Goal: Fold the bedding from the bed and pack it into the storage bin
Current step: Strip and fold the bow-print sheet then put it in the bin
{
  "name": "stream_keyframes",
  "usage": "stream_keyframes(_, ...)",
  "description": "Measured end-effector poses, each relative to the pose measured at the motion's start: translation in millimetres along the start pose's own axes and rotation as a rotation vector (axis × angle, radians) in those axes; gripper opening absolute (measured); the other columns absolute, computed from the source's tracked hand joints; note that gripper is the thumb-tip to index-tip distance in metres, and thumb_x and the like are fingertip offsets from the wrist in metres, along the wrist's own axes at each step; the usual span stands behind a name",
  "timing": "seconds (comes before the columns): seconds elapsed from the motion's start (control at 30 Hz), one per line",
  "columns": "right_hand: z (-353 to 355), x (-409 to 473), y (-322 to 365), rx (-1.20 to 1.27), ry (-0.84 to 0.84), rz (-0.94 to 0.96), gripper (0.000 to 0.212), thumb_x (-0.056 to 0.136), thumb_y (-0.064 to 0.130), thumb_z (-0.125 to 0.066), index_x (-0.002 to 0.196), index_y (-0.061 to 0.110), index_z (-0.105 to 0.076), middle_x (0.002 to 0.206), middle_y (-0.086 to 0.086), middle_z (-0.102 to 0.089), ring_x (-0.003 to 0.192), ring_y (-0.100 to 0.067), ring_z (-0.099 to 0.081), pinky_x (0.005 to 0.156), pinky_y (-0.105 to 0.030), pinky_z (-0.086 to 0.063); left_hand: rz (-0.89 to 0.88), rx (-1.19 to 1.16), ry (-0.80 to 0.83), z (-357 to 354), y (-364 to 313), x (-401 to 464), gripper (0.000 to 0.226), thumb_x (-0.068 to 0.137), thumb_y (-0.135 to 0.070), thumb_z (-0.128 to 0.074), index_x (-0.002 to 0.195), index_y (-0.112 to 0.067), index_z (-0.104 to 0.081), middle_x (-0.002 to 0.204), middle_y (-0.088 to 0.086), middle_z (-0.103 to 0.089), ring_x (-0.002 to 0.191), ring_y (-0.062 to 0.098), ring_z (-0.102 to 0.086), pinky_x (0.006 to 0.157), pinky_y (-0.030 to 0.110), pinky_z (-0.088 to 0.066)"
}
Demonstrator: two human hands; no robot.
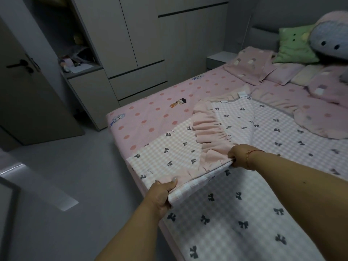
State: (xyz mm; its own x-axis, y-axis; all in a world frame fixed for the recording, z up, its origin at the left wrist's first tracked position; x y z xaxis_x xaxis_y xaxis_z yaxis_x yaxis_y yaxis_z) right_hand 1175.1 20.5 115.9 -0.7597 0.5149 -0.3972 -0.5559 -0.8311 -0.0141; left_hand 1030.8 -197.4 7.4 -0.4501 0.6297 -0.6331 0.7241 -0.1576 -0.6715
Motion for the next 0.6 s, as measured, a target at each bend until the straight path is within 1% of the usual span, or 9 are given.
stream_keyframes(0.07, -8, -18, -4, 0.011, -0.005, -0.006, 0.017, 0.087, 0.031, -0.063, 0.094, 0.014, -0.061, 0.090, -0.007, -0.054, 0.083, -0.019, -0.046, 0.072, -0.020, -0.033, 0.011, 0.018, 0.001, -2, 15, -14, 0.107, 0.064, -0.013, -0.084, 0.149, -0.003, -0.020, 0.129, 0.022, -0.057, 0.095, 0.039, -0.069, 0.072, 0.050, -0.055)
stream_keyframes(0.17, -23, -47, -8, 0.009, -0.013, -0.011, 0.016, 0.086, 0.031, -0.064, 0.086, 0.018, -0.056, 0.086, -0.004, -0.052, 0.081, -0.019, -0.047, 0.071, -0.022, -0.036, 0.002, 0.029, 0.007, -6, 37, -39, 0.098, 0.066, -0.012, -0.083, 0.145, 0.000, -0.027, 0.125, 0.023, -0.059, 0.094, 0.039, -0.069, 0.070, 0.048, -0.056)
stream_keyframes(0.23, -35, -70, -9, -0.007, -0.023, -0.017, 0.015, 0.087, 0.031, -0.063, 0.091, 0.017, -0.061, 0.087, -0.003, -0.051, 0.082, -0.018, -0.046, 0.071, -0.021, -0.034, -0.008, 0.047, -0.002, -10, 53, -56, 0.082, 0.073, -0.010, -0.079, 0.140, 0.004, -0.035, 0.121, 0.024, -0.062, 0.094, 0.039, -0.069, 0.068, 0.046, -0.056)
stream_keyframes(0.3, -47, -97, -12, -0.023, -0.035, -0.024, 0.012, 0.088, 0.031, -0.061, 0.088, 0.019, -0.058, 0.086, -0.002, -0.051, 0.081, -0.018, -0.046, 0.070, -0.020, -0.033, -0.025, 0.068, 0.001, -16, 71, -75, 0.070, 0.080, -0.008, -0.074, 0.138, 0.004, -0.036, 0.120, 0.023, -0.062, 0.096, 0.038, -0.068, 0.067, 0.046, -0.057)
stream_keyframes(0.4, -64, -139, -19, -0.044, -0.072, -0.039, 0.015, 0.090, 0.031, -0.059, 0.083, 0.020, -0.051, 0.086, -0.001, -0.051, 0.081, -0.017, -0.046, 0.070, -0.020, -0.032, -0.053, 0.057, -0.003, -23, 102, -103, 0.082, 0.078, -0.008, -0.076, 0.143, -0.002, -0.026, 0.131, 0.022, -0.055, 0.104, 0.038, -0.064, 0.079, 0.056, -0.055)
stream_keyframes(0.43, -71, -151, -23, -0.041, -0.084, -0.046, 0.016, 0.090, 0.030, -0.059, 0.082, 0.019, -0.051, 0.085, -0.002, -0.051, 0.080, -0.017, -0.046, 0.069, -0.020, -0.033, -0.053, 0.055, 0.004, -28, 111, -113, 0.087, 0.073, -0.011, -0.080, 0.142, -0.004, -0.029, 0.134, 0.022, -0.053, 0.104, 0.039, -0.063, 0.080, 0.058, -0.054)
stream_keyframes(0.5, -84, -176, -31, -0.022, -0.094, -0.056, 0.015, 0.089, 0.030, -0.059, 0.082, 0.018, -0.053, 0.085, -0.003, -0.053, 0.080, -0.019, -0.047, 0.070, -0.021, -0.035, -0.049, 0.031, 0.019, -33, 133, -128, 0.094, 0.066, -0.014, -0.084, 0.143, -0.006, -0.030, 0.135, 0.022, -0.050, 0.102, 0.040, -0.064, 0.076, 0.058, -0.055)
stream_keyframes(0.57, -97, -196, -36, -0.011, -0.068, -0.061, 0.012, 0.089, 0.028, -0.058, 0.085, 0.018, -0.058, 0.086, -0.004, -0.056, 0.080, -0.019, -0.050, 0.070, -0.022, -0.038, -0.042, 0.019, 0.020, -38, 152, -142, 0.090, 0.074, -0.011, -0.079, 0.145, -0.004, -0.025, 0.137, 0.021, -0.049, 0.103, 0.039, -0.064, 0.075, 0.055, -0.056)
stream_keyframes(0.6, -105, -207, -39, -0.004, -0.053, -0.066, 0.011, 0.089, 0.028, -0.058, 0.085, 0.018, -0.058, 0.087, -0.004, -0.057, 0.080, -0.019, -0.051, 0.070, -0.023, -0.039, -0.029, 0.034, 0.015, -42, 163, -151, 0.086, 0.079, -0.009, -0.075, 0.146, -0.004, -0.021, 0.138, 0.020, -0.048, 0.105, 0.038, -0.063, 0.078, 0.054, -0.055)
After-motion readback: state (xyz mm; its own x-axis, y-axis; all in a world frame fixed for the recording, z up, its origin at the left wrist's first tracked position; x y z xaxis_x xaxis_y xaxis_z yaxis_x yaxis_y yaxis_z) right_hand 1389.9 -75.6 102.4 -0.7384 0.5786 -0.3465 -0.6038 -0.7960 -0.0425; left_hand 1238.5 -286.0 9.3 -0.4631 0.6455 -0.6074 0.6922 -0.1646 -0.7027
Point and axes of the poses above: each hand's wrist, its own x-axis towards the middle knuckle, its own z-axis out of the back of the hand, y = z × x, the point moved 8 cm from there along x, towards the middle knuckle
